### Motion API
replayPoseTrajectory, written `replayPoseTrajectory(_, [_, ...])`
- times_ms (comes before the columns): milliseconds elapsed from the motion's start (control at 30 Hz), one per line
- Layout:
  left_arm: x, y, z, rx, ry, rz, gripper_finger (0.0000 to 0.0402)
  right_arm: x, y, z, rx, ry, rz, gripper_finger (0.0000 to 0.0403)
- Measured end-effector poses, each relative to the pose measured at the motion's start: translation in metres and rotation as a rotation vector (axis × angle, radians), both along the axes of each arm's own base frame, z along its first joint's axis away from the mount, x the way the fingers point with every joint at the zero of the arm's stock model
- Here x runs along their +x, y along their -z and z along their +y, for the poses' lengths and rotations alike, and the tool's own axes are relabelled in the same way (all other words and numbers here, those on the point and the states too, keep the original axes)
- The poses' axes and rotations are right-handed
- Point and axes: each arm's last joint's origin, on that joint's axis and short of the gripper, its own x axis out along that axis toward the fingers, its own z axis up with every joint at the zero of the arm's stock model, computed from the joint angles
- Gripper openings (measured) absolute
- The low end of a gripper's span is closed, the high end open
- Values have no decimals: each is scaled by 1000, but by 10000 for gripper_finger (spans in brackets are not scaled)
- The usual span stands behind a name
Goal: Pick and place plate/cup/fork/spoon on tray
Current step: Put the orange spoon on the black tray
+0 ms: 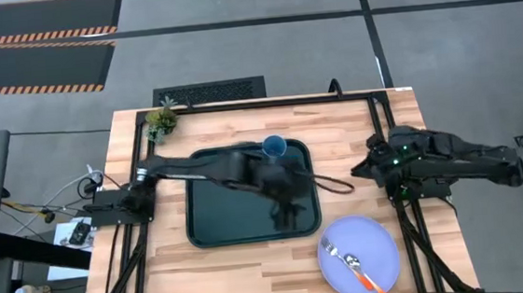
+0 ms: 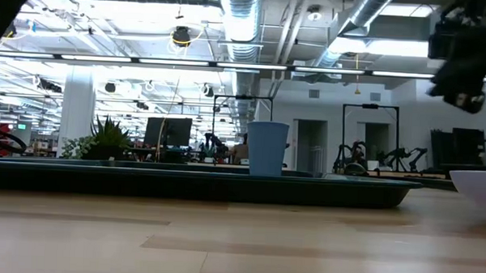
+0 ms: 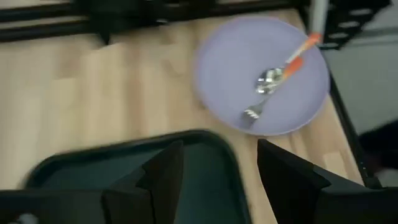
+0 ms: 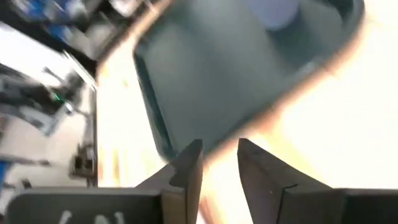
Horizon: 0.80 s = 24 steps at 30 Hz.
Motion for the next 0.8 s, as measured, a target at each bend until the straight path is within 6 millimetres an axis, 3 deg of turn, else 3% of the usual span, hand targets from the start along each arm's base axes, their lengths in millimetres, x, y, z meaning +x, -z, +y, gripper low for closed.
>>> replayPoseTrajectory(167, [-50,-58,7,0,-144,-107,190,6,-1,7,150,-36,310,112])
replayPoseTrajectory(400, [-100,-92,1,36,-257,-156,190,20,-1,30,274,-134,588,111])
replayPoseTrajectory(600, [-117,-88,-14,123,-322,-95,190,27,-8,61,301,-101,670,111])
replayPoseTrajectory(800, [-122,-81,-24,142,-330,-37,190,33,-12,106,378,-98,645,111])
